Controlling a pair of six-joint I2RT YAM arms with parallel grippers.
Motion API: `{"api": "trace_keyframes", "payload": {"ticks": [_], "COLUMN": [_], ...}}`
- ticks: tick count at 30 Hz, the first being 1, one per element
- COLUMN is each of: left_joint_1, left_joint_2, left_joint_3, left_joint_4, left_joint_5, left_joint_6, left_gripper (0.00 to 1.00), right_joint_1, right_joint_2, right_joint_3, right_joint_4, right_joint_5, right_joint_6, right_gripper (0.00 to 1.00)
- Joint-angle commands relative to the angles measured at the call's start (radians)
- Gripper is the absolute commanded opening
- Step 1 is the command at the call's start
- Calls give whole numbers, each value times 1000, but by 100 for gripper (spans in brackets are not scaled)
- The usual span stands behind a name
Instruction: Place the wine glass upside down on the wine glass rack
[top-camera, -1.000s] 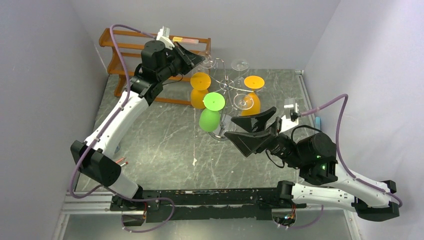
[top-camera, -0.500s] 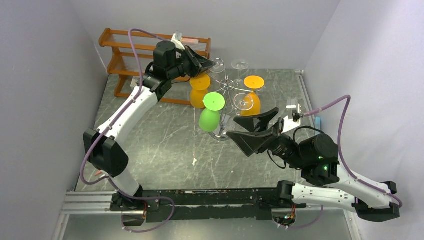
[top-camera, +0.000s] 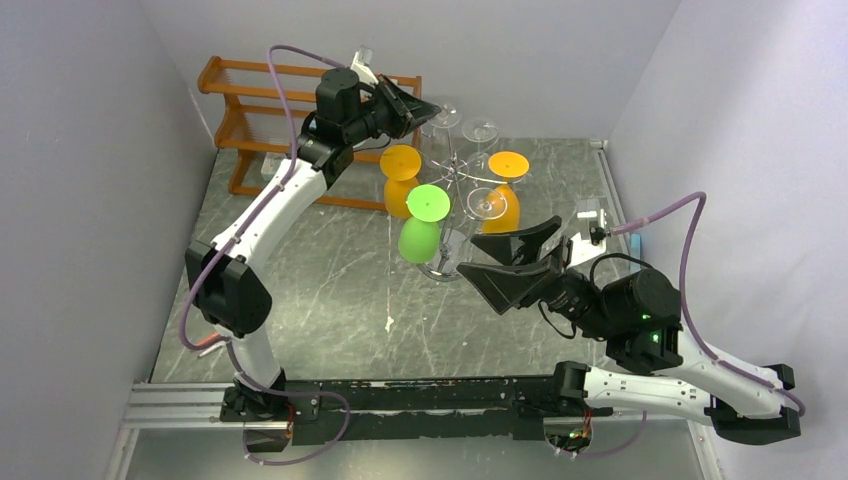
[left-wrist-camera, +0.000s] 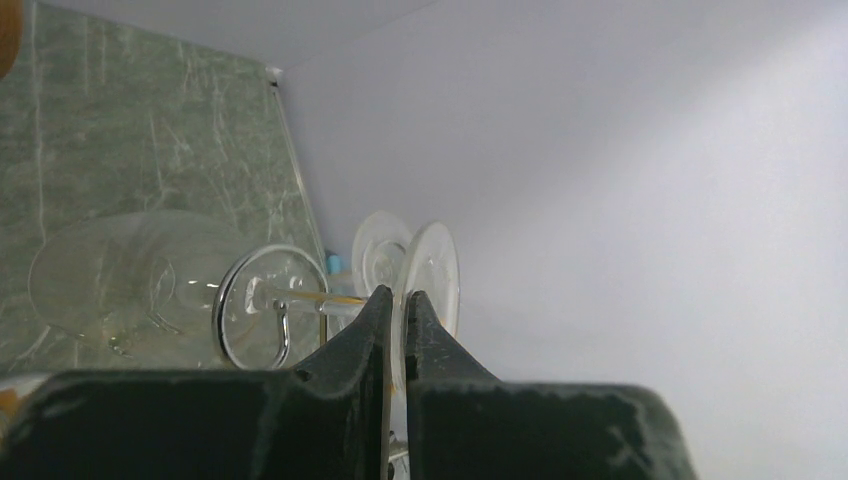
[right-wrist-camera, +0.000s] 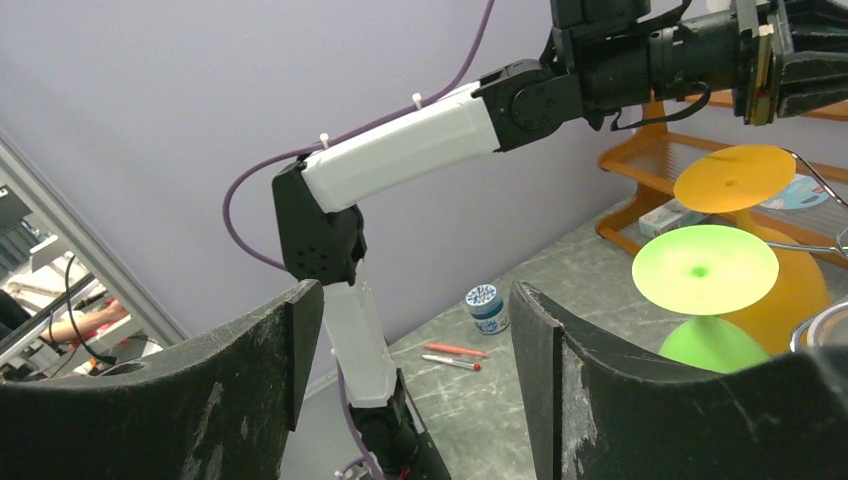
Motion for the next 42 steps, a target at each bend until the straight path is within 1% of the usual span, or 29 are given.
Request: {"api": "trace_keyframes", "payload": {"ticks": [1, 6, 10, 17, 25, 31, 34, 38, 42], "left_joint_1": [-5, 1, 18, 44, 62, 68, 68, 69, 70], "left_joint_2": [39, 43, 18, -31, -62, -38, -18, -11, -19], "left_joint_3": [94, 120, 72, 25, -17, 21, 49, 52, 65], "left_joint_4": [70, 28, 49, 4, -40, -134, -181, -209, -247], "left_joint_5": [9, -66, -85, -113, -71, -16, -5, -2, -25], "left_joint_6": [-17, 17, 8, 41, 82, 152, 175, 179, 191], "left_gripper": [5, 5, 5, 5, 5, 5, 11, 25, 36], "right_joint_1": [3, 5, 3, 4, 5, 4, 5, 4, 5], "right_joint_2": [-18, -25, -27, -21, -13, -18, -19, -23, -24], "right_joint_3": [-12, -12, -14, -20, -23, -25, -27, -32, -19], "right_joint_4": [-7, -10, -13, -7, -1, -1, 2, 16, 3], "right_joint_5": [14, 13, 12, 4, -5, 0, 3, 8, 26], "right_joint_6": [5, 7, 7, 12, 19, 18, 19, 19, 17], "right_gripper": [71, 71, 71, 71, 71, 71, 71, 71, 71]}}
